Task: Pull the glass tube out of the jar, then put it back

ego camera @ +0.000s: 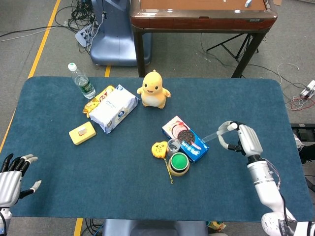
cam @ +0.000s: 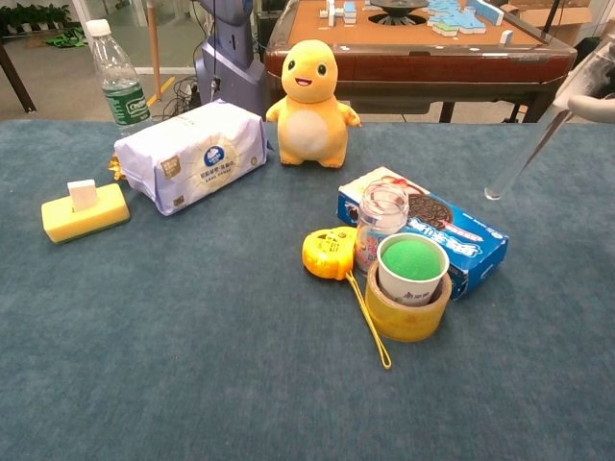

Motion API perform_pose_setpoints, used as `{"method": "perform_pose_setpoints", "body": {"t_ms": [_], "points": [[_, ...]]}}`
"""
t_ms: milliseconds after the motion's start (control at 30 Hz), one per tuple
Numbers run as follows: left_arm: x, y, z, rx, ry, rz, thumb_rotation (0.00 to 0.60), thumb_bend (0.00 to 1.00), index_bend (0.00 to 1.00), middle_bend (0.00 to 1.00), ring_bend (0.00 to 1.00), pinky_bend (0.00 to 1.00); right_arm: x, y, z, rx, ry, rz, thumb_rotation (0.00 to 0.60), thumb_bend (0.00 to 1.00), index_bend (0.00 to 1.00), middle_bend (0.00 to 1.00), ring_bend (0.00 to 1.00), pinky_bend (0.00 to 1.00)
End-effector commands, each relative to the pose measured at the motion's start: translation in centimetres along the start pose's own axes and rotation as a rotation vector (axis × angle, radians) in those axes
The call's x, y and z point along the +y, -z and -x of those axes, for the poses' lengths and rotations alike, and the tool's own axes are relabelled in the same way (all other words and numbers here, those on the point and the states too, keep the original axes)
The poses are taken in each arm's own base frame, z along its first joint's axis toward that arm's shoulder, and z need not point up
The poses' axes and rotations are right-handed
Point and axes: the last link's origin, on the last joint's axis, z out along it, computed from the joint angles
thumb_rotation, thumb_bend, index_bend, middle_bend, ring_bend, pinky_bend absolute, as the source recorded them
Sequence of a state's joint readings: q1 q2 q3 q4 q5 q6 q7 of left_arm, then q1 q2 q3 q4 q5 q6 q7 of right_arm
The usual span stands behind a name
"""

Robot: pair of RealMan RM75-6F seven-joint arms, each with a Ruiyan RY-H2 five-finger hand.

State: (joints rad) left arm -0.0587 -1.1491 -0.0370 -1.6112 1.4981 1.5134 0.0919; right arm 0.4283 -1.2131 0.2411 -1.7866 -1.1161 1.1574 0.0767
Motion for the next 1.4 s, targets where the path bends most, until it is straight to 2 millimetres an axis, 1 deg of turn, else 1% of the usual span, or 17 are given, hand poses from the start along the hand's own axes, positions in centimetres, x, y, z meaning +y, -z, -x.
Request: {"method": "perform_pose_setpoints", "body": {"t_ms": [33,100,233,300,400,467,533,733,800,900,967,1033,1133,1233,1300,1400], "points": [[0.1,0.0,0.0,-0.001,0.000,0.002,0.600,0.24,0.25,0.20,0.16,0.02,0.9,0.1,0.2,0.094,0.220,-0.018,0.600,0.62,0.64,0.46,0.31,0.23],[0.1,-0.1,0.0,-0.002,-0.001,0.003,0.600,0.24,0.25,0.20,0.16,0.02,0.8,0.2,0.4,0.074,0.173,-0.010,0.600,0.62,0.64,0.46,0.31,0.23],[0.2,-0.1,0.0,-0.003,-0.001,0.004,0.600,0.24,0.25,0.20,0.16,0.02,0.1,0.7,0.7,-0.009,-0.006,0.009,0.600,0.62,0.64,0.46,0.31,0.23],[0.2,-0.1,0.0,-0.002,-0.001,0.004,0.600,0.24,0.25,0.20,0.16,0.02,-0.5,1.0,0.6,-0.056,-0.109,0.015,0.600,0.62,0.64,0.46,0.31,0.23],[0.2,-0.2,0.0,-0.002,-0.001,0.006,0.600,0.24,0.25,0.20,0.16,0.02,-0.8,1.2,0.3,-0.095,-0.194,0.014,0.600,0.62,0.64,0.46,0.31,0.23],[0.3,-0.2,0.0,-0.004,-0.002,0.007,0.600,0.24,0.25,0.20,0.16,0.02,-0.6,1.3,0.1,-0.099,-0.181,0.011,0.600,0.62,0.64,0.46,0.31,0.23],[0.3,-0.2,0.1,-0.004,-0.002,0.008,0.600,0.24,0.25,0.20,0.16,0.02,-0.2,1.2,-0.2,-0.079,-0.124,0.006,0.600,0.62,0.64,0.46,0.31,0.23],[0.4,-0.2,0.1,-0.005,-0.003,0.008,0.600,0.24,0.25,0.20,0.16,0.02,1.2,0.6,-0.3,0.081,0.200,-0.031,0.600,0.62,0.64,0.46,0.31,0.23],[0.4,-0.2,0.1,-0.006,-0.004,0.007,0.600,0.24,0.25,0.20,0.16,0.02,1.4,0.6,0.0,0.113,0.250,-0.033,0.600,0.62,0.64,0.46,0.31,0.23],[0.3,-0.2,0.1,-0.006,-0.004,0.007,0.600,0.24,0.25,0.20,0.16,0.02,1.3,0.6,0.3,0.103,0.207,-0.024,0.600,0.62,0.64,0.46,0.31,0.23],[0.3,-0.2,0.1,-0.006,-0.004,0.006,0.600,0.24,0.25,0.20,0.16,0.02,1.1,0.7,0.5,0.075,0.145,-0.019,0.600,0.62,0.64,0.46,0.31,0.23],[0.3,-0.2,0.1,-0.008,-0.005,0.005,0.600,0.24,0.25,0.20,0.16,0.02,0.7,0.9,0.7,0.035,0.068,-0.014,0.600,0.62,0.64,0.46,0.31,0.23],[0.3,-0.2,0.1,-0.008,-0.005,0.003,0.600,0.24,0.25,0.20,0.16,0.02,-0.3,1.3,0.8,-0.052,-0.094,-0.006,0.600,0.62,0.64,0.46,0.31,0.23],[0.2,-0.2,0.1,-0.006,-0.004,0.002,0.600,0.24,0.25,0.20,0.16,0.02,-0.8,1.5,0.5,-0.100,-0.177,-0.006,0.600,0.62,0.64,0.46,0.31,0.23],[0.2,-0.2,0.2,-0.006,-0.003,0.003,0.600,0.24,0.25,0.20,0.16,0.02,-0.7,1.6,0.2,-0.103,-0.164,-0.011,0.600,0.62,0.64,0.46,0.31,0.23],[0.3,-0.2,0.2,-0.008,-0.003,0.006,0.600,0.24,0.25,0.20,0.16,0.02,0.0,1.4,-0.2,-0.049,-0.039,-0.028,0.600,0.62,0.64,0.46,0.31,0.23]]}}
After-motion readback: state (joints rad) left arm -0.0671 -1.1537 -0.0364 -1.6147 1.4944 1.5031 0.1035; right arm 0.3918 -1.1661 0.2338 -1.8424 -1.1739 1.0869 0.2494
